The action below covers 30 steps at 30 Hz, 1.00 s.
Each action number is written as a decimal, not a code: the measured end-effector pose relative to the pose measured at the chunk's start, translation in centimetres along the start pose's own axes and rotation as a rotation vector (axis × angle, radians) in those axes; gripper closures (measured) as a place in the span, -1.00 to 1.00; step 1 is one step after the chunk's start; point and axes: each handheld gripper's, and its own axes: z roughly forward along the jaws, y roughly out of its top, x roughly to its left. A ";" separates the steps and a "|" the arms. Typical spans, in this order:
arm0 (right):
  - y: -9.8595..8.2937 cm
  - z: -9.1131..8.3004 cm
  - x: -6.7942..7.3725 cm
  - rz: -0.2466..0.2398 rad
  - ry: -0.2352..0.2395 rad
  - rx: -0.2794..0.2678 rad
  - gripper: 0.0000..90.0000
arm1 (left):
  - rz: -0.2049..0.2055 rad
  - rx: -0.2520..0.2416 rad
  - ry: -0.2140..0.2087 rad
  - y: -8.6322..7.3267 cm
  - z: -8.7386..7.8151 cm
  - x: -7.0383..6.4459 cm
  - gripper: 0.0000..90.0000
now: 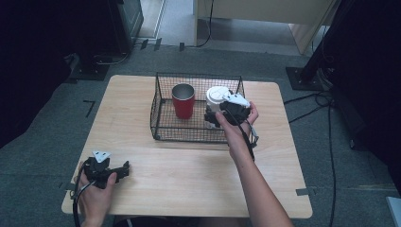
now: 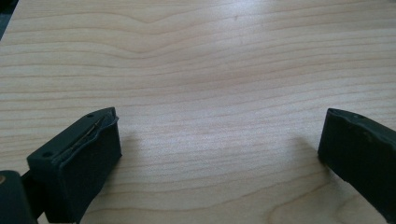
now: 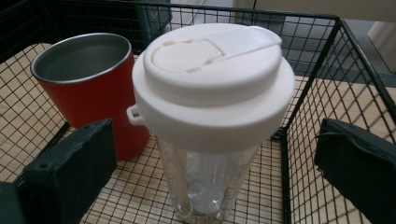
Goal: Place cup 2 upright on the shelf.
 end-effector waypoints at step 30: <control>-6.9 -7.0 -3.9 -0.025 0.036 -0.060 -1.00 | 0.001 0.001 0.001 0.0 0.0 0.0 -1.00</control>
